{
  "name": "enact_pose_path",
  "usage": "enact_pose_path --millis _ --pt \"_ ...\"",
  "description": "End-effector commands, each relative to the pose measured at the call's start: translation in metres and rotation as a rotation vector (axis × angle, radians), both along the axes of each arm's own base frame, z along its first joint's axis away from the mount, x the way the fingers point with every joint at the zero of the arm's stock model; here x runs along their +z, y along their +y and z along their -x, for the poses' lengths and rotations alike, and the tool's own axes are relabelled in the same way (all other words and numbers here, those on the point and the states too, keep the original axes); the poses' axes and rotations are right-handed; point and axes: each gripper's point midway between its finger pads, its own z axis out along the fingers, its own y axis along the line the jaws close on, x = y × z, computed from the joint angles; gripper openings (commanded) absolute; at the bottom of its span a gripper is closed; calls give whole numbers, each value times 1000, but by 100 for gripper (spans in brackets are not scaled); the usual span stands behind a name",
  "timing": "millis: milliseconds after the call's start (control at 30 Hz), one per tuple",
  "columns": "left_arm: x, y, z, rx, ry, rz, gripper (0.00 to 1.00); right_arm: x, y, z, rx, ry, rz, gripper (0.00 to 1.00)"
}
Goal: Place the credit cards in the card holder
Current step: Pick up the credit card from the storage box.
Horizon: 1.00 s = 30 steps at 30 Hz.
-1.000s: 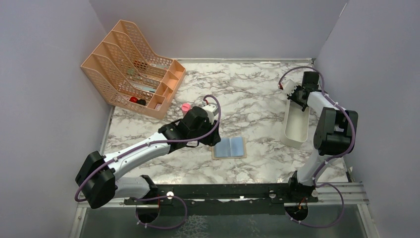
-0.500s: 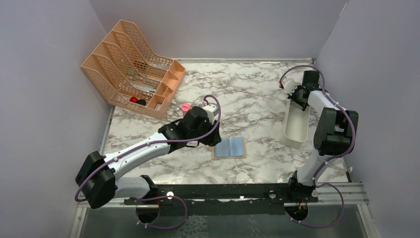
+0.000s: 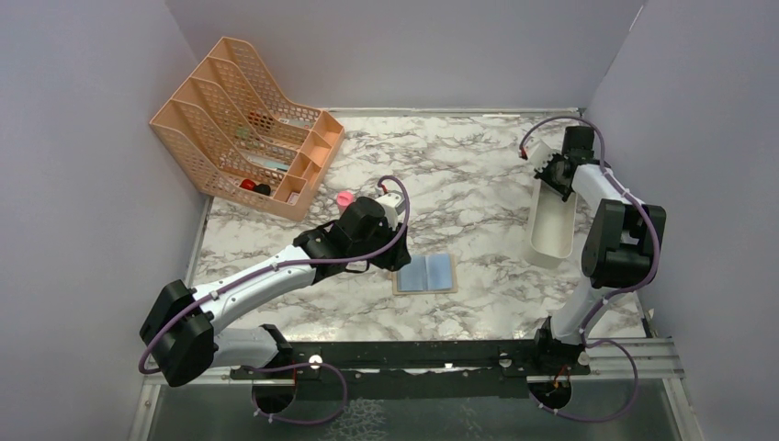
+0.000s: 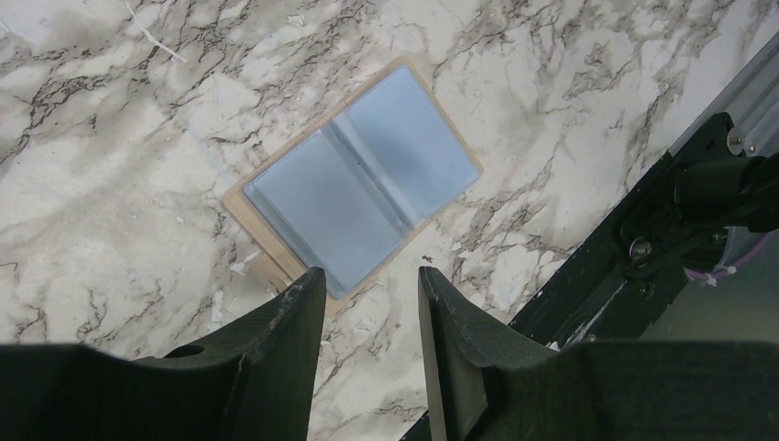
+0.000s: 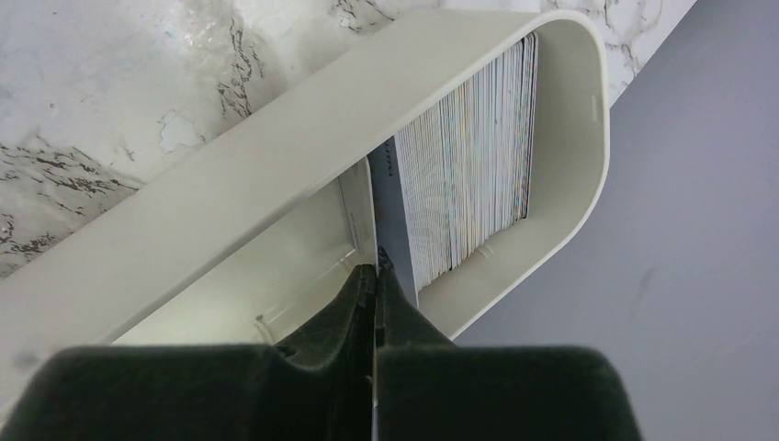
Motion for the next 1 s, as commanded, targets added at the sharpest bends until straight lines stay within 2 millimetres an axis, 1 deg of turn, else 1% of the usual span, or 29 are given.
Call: enact_pose_path --millis 0,167,267,433,533,633,700,800,867,933,967 --pt "6 -4 -2 -7 -11 30 45 16 -4 -10 -15 -41 1 2" --pt "7 -4 -2 -6 -10 33 45 26 8 -5 1 -37 -65 1" --pt "8 -5 -2 -7 -12 36 45 32 10 3 -50 -35 -89 1" --pt "7 -6 -1 -14 -5 39 45 37 23 21 -148 -3 -156 1" --pt "6 -5 0 -10 1 44 45 53 35 23 -228 -48 -242 1" --pt "6 -6 2 -16 6 49 45 75 43 21 -386 -110 -376 1" --pt "7 -5 2 -15 5 47 45 85 51 22 -474 -123 -454 1" --pt "10 -3 2 -10 -1 48 45 96 69 23 -503 -148 -509 1" --pt "11 -1 3 -3 -4 53 45 101 76 27 -543 -171 -543 1" --pt "13 -1 3 0 -7 62 45 109 79 32 -604 -199 -585 1" --pt "14 -1 4 1 -8 64 45 114 85 34 -614 -211 -617 1"
